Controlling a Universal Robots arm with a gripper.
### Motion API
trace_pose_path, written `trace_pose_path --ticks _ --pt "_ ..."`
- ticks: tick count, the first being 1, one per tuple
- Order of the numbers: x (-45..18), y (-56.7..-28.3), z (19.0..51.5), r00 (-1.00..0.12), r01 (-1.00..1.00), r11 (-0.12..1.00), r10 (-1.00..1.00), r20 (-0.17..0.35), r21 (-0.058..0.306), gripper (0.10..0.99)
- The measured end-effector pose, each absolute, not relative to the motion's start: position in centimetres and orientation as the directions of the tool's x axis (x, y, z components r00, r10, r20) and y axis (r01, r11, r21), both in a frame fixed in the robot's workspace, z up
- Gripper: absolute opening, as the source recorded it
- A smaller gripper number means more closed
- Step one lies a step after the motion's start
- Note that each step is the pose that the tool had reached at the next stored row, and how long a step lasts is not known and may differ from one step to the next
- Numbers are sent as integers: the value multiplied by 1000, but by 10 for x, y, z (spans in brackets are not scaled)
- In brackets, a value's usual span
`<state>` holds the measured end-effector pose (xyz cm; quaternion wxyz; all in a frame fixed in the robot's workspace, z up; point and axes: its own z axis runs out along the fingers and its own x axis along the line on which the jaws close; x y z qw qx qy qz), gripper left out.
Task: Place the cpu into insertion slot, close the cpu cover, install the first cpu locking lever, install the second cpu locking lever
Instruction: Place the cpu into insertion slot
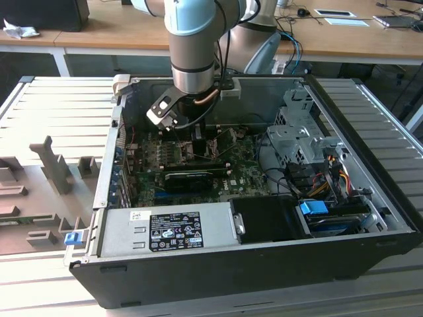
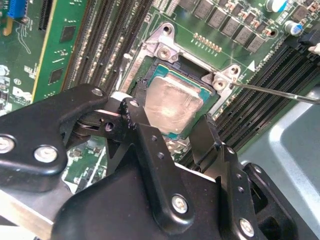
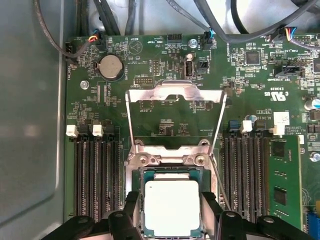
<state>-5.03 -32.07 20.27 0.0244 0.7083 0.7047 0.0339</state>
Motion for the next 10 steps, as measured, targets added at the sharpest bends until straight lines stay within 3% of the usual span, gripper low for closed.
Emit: trace_pose_path --ticks 7,9,10 --pt "-50 -321 214 5 997 -6 1000 13 79 592" --pt "-50 -321 216 5 997 -5 1000 12 79 463" --pt "-50 -321 217 5 997 -6 1000 12 79 282"
